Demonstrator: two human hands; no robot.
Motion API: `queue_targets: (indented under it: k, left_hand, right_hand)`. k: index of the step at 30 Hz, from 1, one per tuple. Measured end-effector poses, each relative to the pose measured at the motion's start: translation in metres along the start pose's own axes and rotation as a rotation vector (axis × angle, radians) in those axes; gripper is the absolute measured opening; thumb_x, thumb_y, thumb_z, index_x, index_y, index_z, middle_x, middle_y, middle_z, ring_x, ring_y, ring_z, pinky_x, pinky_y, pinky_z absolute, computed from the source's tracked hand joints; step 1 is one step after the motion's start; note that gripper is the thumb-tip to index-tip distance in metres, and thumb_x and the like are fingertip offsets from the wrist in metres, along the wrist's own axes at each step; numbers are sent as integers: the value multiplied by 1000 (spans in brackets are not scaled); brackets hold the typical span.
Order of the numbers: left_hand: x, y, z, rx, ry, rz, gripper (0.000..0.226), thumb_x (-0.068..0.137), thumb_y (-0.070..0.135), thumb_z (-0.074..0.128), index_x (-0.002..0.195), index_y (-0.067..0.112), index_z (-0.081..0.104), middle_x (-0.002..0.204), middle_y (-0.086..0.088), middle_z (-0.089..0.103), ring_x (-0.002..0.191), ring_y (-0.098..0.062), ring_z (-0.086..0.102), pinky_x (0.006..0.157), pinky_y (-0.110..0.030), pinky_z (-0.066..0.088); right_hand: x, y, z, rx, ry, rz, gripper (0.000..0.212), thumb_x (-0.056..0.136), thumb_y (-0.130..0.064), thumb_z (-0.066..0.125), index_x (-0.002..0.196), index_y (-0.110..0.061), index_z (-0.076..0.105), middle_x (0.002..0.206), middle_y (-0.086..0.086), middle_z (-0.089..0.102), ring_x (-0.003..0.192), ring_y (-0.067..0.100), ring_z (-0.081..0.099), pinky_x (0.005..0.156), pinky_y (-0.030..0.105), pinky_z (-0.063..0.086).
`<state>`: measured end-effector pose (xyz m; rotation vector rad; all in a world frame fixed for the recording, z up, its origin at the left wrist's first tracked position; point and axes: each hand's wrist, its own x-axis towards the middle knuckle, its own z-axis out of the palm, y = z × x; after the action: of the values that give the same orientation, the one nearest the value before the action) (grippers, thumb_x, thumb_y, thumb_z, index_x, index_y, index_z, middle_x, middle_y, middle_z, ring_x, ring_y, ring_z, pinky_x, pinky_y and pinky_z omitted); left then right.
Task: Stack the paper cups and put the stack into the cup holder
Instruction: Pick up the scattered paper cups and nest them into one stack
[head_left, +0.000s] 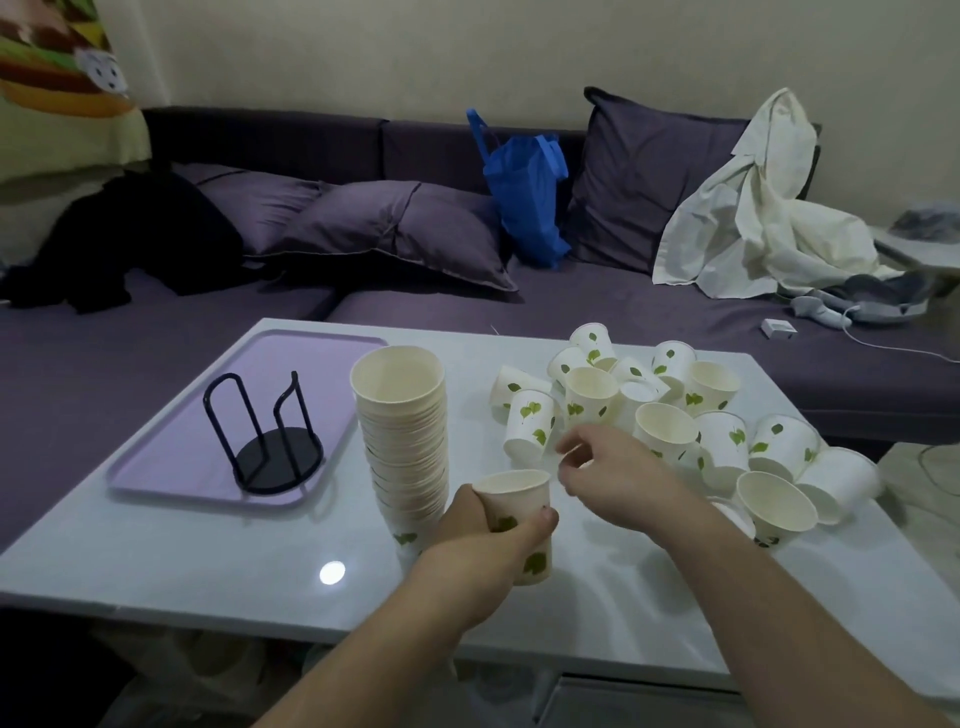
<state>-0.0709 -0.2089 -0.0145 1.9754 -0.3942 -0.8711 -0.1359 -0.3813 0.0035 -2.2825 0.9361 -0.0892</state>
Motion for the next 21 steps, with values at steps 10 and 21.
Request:
queue_targets:
  k: [10,21]
  left_hand:
    - [11,-16,-9,94,-1,74,59,84,59,77,127,28,52,113,13,64,105,-10,62,87,-29,50]
    - [4,-12,-14,101,-70,64,59,81,63,78,124,34,48,113,15,61,105,-10,61,79,-24,54]
  right_hand:
    - [51,-28,24,-442,-101,-62,60,104,-59,41,159,-60,18,157,0,52,132,26,55,103,45,52]
    - [46,-19,22,-246,-139,-30,18,100,-40,63,118,-43,64,134,-4,61,109,20,59,88,33,49]
